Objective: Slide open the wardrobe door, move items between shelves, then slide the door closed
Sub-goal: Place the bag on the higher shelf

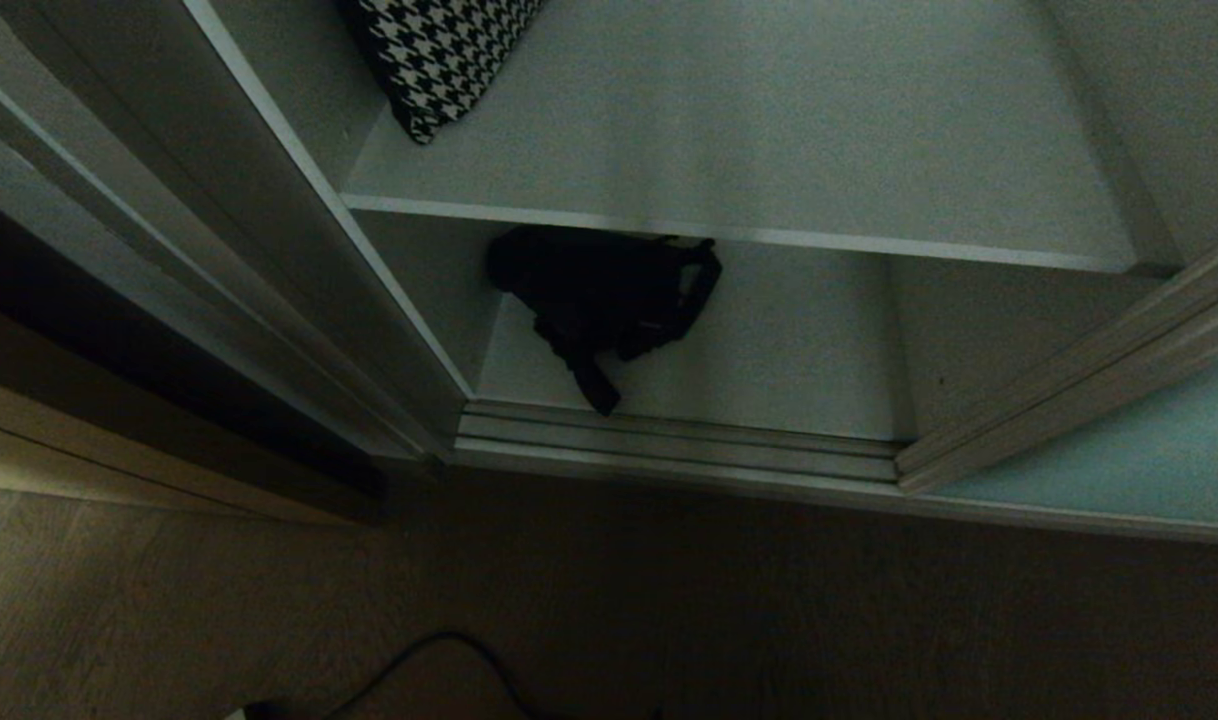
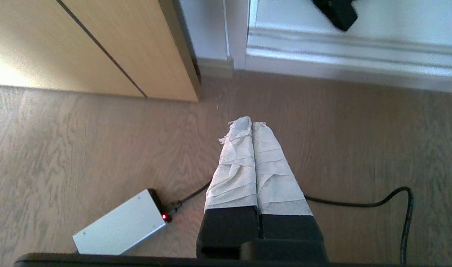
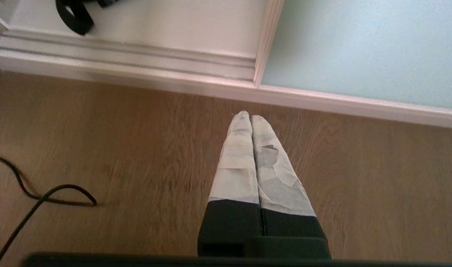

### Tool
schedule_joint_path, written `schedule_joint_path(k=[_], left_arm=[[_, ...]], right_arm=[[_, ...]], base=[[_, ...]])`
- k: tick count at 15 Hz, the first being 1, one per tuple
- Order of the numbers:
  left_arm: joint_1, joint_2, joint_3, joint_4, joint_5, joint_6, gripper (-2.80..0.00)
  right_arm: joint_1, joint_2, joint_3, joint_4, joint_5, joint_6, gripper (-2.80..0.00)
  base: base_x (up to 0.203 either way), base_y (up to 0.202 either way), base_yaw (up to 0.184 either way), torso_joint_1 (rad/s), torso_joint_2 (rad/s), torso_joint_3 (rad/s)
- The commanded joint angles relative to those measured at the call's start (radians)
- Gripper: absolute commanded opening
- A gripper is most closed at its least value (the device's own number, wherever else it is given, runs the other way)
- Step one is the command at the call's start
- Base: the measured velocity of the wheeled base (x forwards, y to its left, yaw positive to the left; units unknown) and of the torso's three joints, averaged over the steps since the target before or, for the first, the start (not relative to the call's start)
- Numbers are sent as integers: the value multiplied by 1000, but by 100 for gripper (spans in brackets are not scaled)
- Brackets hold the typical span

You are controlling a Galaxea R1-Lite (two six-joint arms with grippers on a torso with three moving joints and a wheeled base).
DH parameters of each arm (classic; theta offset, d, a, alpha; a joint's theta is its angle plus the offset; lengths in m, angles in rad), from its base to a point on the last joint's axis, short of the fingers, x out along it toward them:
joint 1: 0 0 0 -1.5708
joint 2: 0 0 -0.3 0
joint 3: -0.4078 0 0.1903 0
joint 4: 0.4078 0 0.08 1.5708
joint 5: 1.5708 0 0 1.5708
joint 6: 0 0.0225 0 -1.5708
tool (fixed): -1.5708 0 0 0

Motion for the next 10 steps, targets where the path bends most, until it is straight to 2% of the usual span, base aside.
schedule_joint_path(k=[1, 10], left_arm=[[0, 2, 0, 1, 0, 2, -280], [0, 2, 0, 0, -2, 2, -280]], right_arm=[[0, 0, 0, 0, 0, 0, -280], [0, 0, 0, 0, 0, 0, -280]], base=[[0, 0, 0, -2, -1, -189], [0, 0, 0, 3, 0, -198]])
